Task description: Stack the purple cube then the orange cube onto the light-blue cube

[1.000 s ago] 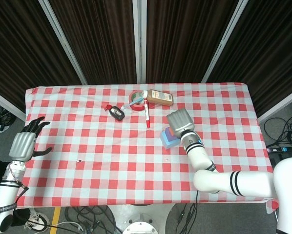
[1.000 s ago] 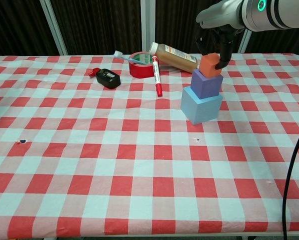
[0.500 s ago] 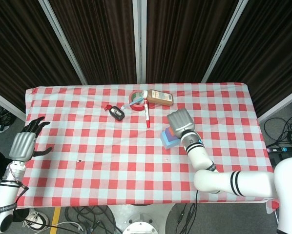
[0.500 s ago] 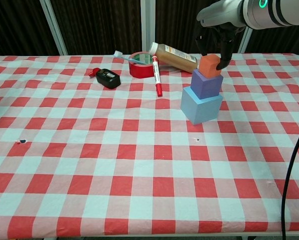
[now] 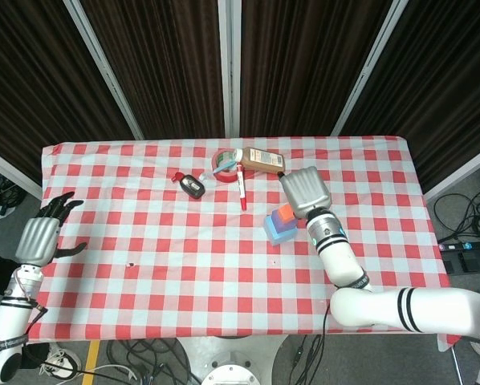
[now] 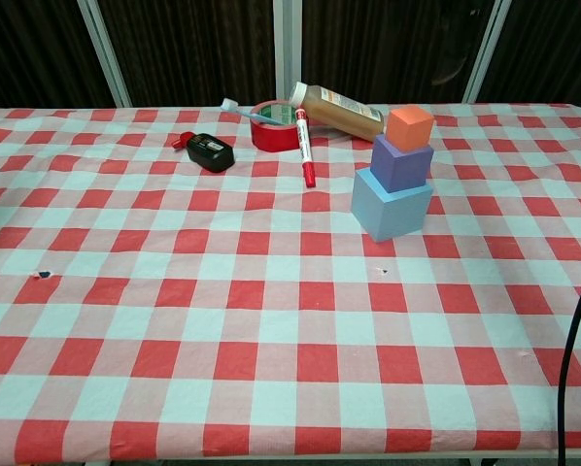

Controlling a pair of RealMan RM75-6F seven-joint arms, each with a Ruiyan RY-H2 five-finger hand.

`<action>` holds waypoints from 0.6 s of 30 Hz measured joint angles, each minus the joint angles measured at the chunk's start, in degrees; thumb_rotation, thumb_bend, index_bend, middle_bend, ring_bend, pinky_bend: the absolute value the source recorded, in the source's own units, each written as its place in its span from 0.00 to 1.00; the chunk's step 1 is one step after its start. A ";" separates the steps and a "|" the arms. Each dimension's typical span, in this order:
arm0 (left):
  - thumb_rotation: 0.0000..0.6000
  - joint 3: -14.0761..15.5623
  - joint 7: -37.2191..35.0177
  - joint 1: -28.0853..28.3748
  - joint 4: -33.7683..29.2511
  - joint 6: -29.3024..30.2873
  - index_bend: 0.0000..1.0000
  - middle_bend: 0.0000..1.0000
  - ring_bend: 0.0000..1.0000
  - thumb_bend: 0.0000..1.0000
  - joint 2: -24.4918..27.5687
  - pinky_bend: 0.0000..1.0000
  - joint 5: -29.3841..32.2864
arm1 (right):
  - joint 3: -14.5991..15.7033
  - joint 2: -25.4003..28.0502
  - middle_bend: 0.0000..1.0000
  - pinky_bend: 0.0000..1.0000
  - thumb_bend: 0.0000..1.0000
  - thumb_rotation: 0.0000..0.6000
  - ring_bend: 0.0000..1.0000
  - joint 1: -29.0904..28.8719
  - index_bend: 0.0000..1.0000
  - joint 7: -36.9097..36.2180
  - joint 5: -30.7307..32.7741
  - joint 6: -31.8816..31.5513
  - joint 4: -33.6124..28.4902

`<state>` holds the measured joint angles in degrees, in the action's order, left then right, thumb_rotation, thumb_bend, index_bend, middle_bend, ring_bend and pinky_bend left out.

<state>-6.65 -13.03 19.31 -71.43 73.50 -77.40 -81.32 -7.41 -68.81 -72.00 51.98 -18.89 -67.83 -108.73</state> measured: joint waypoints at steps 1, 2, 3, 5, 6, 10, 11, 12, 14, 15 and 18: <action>1.00 0.04 0.04 0.01 -0.08 0.03 0.26 0.20 0.13 0.21 0.03 0.23 -0.11 | 0.14 0.20 1.00 0.95 0.05 1.00 0.97 0.93 0.38 -0.81 -2.58 -2.16 -0.42; 1.00 0.09 0.12 0.04 -0.19 0.04 0.26 0.20 0.13 0.21 0.06 0.23 -0.23 | 0.40 0.37 0.99 0.94 0.06 1.00 0.94 2.01 0.41 -1.68 -5.48 -4.53 -0.77; 1.00 0.18 0.28 0.08 -0.36 0.04 0.26 0.20 0.13 0.21 0.09 0.23 -0.39 | 0.95 0.54 0.96 0.92 0.06 1.00 0.90 3.73 0.43 -2.91 -9.73 -8.00 -1.09; 1.00 0.30 0.66 0.11 -0.64 0.14 0.26 0.20 0.13 0.21 0.14 0.23 -0.64 | 2.26 0.70 0.85 0.87 0.07 1.00 0.80 6.97 0.45 -4.80 -16.68 -13.76 -1.24; 1.00 0.37 1.01 0.13 -0.91 0.32 0.26 0.20 0.13 0.21 0.18 0.23 -0.89 | 3.48 0.73 0.74 0.83 0.07 1.00 0.70 9.63 0.43 -6.06 -21.44 -17.88 -1.09; 1.00 0.59 2.39 0.19 -1.68 1.06 0.26 0.20 0.13 0.21 0.22 0.23 -1.71 | 8.73 0.10 0.35 0.51 0.08 1.00 0.27 20.76 0.20 -10.01 -34.71 -30.58 1.48; 1.00 0.64 2.78 0.22 -1.77 1.15 0.26 0.20 0.13 0.21 0.21 0.23 -1.86 | 9.98 -0.29 0.26 0.40 0.08 1.00 0.16 23.52 0.13 -10.85 -36.71 -32.68 2.65; 1.00 0.73 3.33 0.26 -1.85 1.23 0.26 0.20 0.13 0.21 0.17 0.23 -2.00 | 11.56 -1.04 0.21 0.35 0.08 1.00 0.11 27.12 0.10 -11.94 -38.74 -34.92 4.65; 1.00 0.85 4.16 0.30 -1.91 1.30 0.26 0.20 0.13 0.21 0.08 0.23 -2.16 | 13.56 -2.61 0.09 0.26 0.08 1.00 0.02 32.00 0.02 -13.68 -40.75 -36.91 8.35; 1.00 0.90 4.67 0.32 -1.92 1.40 0.26 0.20 0.13 0.21 0.01 0.23 -2.23 | 14.59 -3.92 0.07 0.24 0.08 1.00 0.00 34.64 0.00 -15.02 -41.63 -37.54 11.07; 1.00 0.87 5.51 0.37 -1.83 1.78 0.26 0.20 0.13 0.21 -0.21 0.23 -2.32 | 15.97 -7.58 0.04 0.22 0.08 1.00 0.00 39.83 0.00 -19.05 -43.32 -38.05 18.03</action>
<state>-5.78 -7.53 19.68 -73.27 75.28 -77.61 -83.64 8.56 -76.39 -32.16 32.92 -62.21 -105.88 -90.71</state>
